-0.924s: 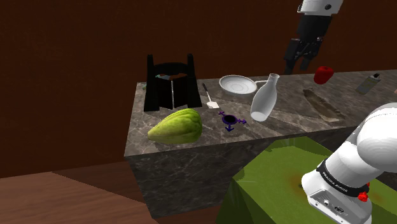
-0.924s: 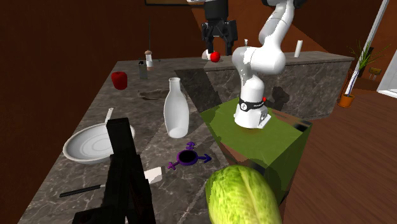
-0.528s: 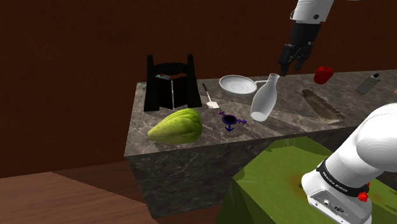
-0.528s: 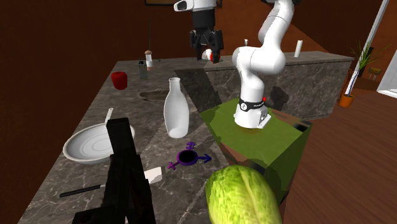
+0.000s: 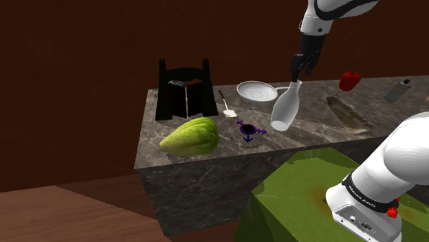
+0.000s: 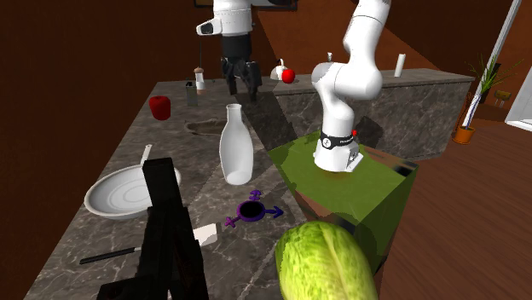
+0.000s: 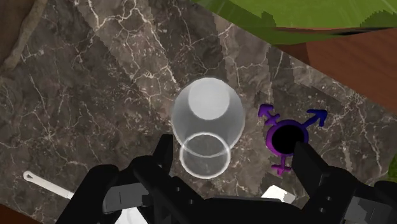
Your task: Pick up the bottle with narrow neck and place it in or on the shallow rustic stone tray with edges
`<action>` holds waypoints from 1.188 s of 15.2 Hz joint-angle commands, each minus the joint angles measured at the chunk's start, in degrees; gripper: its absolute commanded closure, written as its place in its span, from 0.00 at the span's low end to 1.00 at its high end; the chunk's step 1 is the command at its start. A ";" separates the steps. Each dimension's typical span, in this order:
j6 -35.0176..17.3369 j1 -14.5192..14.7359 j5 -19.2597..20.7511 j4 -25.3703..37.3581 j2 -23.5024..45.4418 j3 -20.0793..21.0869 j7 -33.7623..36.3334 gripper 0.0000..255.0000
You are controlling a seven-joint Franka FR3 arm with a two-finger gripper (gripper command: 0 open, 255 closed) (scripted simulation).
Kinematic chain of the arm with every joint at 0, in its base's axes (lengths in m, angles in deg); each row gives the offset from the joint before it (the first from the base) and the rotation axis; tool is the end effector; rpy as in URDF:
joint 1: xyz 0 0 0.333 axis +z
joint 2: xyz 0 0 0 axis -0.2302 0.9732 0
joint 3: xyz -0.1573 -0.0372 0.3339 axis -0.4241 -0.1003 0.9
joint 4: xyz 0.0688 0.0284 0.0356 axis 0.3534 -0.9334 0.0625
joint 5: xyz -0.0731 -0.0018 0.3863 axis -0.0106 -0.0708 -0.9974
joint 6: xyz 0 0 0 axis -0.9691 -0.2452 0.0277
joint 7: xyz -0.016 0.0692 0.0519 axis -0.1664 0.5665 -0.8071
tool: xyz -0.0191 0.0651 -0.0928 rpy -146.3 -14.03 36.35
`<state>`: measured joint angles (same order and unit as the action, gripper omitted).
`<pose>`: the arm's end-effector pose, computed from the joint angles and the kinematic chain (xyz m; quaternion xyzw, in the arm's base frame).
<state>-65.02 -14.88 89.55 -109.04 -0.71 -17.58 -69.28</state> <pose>0.3663 -0.0876 0.5221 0.9987 -0.0149 -0.0483 0.0067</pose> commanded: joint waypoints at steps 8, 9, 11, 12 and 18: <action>-8.50 -0.71 1.52 -3.75 4.35 -1.79 -1.97 0.00; -8.97 -0.73 1.55 -4.10 4.47 -1.83 -1.96 0.00; -8.97 -0.73 1.55 -4.10 4.47 -1.83 -1.96 0.00; -8.97 -0.73 1.55 -4.10 4.47 -1.83 -1.96 0.00; -8.96 -0.72 1.55 -4.10 4.46 -1.83 -1.96 1.00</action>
<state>-73.98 -15.60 91.09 -113.14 3.75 -19.41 -71.24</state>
